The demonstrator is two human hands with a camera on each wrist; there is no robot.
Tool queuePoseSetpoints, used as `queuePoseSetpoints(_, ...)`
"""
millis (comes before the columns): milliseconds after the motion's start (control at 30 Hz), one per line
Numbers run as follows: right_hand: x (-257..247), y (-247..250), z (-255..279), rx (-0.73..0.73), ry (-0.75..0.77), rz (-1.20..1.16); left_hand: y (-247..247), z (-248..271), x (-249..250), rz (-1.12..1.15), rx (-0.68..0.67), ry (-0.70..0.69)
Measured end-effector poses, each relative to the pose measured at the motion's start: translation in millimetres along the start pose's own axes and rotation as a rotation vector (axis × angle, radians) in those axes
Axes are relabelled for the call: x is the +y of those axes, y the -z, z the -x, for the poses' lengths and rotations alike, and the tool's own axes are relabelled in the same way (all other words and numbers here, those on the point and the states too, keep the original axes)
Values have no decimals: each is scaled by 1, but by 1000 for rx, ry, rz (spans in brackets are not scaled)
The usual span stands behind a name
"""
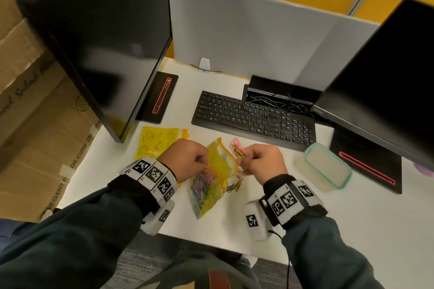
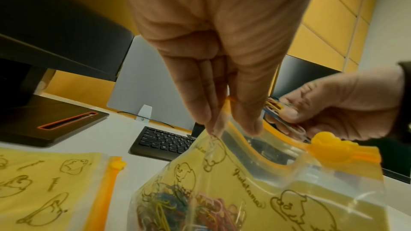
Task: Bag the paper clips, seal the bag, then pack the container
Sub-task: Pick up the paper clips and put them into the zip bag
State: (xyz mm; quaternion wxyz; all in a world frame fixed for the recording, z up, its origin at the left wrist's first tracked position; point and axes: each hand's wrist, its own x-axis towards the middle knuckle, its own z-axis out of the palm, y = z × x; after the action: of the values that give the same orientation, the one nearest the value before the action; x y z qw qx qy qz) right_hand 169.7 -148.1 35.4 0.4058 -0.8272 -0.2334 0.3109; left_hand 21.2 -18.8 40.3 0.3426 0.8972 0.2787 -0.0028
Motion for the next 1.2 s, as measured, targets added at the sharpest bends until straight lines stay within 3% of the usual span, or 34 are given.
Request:
queuePoseSetpoints(133,-23,-19,-4,-160,-81,349,-1,-1,7,-25,10,-35)
queuePoseSetpoints(267,-39,-32,-15,-251,-70,655,-3,0,10,-31,6,-51)
queuePoseSetpoints(367,-50,-32,-23,-255,-65,622,-4,3,9,-3,7,-57)
queuePoseSetpoints(567,-29,0,-44,-10,-103,10,6,14,-4,135,94,12)
queuePoseSetpoints(667,6,-4,-63,26,-90,244,9,24,-15,234,147,56)
queuePoseSetpoints(800,33,-32,-67,-210,-6,712,9,38,-25,262,173,98)
queuePoseSetpoints(933,37,-58,-63,-228,86,753,-1,45,-33,287,174,126)
queuePoseSetpoints(1067,37,-76,-51,-399,190,848,-4,45,-38,307,182,132)
queuePoseSetpoints(1200,42,-70,-52,-374,286,897,-4,43,-35,300,181,144)
